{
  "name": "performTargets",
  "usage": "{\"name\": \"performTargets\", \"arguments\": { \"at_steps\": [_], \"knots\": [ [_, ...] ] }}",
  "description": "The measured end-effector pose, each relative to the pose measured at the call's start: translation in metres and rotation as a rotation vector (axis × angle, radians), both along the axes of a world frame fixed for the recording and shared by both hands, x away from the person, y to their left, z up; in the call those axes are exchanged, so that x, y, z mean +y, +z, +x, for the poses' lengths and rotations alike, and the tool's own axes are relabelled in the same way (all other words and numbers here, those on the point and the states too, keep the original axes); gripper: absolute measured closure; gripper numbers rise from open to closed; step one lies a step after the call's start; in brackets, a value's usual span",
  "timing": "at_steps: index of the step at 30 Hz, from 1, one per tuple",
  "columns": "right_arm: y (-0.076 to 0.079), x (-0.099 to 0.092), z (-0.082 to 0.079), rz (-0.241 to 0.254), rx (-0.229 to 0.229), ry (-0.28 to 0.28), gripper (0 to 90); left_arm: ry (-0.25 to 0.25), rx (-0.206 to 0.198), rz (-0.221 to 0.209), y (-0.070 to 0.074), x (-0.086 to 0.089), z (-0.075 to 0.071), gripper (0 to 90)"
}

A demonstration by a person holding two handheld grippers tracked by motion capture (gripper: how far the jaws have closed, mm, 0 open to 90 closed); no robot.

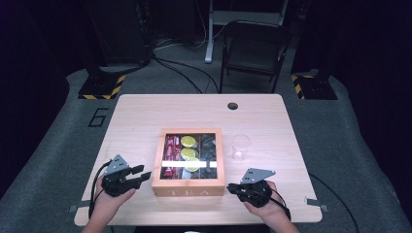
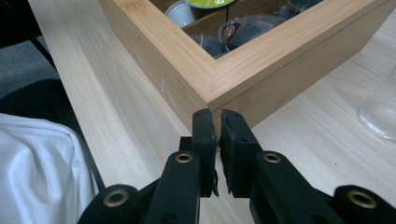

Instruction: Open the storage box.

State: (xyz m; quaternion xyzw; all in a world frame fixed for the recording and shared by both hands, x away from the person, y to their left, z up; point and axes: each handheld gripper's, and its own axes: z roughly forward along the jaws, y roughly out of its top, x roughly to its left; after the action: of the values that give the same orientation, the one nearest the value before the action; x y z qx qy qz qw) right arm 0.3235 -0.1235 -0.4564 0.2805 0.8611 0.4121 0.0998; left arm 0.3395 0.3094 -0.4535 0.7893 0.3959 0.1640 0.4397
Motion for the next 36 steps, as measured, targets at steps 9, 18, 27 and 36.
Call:
{"name": "performTargets", "arguments": {
  "at_steps": [9,18,27,36],
  "knots": [
    [-0.006,0.004,0.002,-0.03,0.02,0.008,87.4,0.02,-0.005,-0.006,0.0,0.002,0.0,56.1],
    [-0.01,0.009,0.004,-0.046,0.024,0.015,88.3,0.032,-0.001,-0.01,-0.001,0.005,0.001,56.1],
    [-0.01,0.01,0.003,-0.047,0.021,0.018,88.0,0.041,-0.009,-0.013,-0.001,0.006,0.0,56.1],
    [-0.008,0.01,0.006,-0.039,0.021,0.024,86.7,0.042,-0.001,-0.011,-0.001,0.008,-0.003,56.0]
  ]
}}
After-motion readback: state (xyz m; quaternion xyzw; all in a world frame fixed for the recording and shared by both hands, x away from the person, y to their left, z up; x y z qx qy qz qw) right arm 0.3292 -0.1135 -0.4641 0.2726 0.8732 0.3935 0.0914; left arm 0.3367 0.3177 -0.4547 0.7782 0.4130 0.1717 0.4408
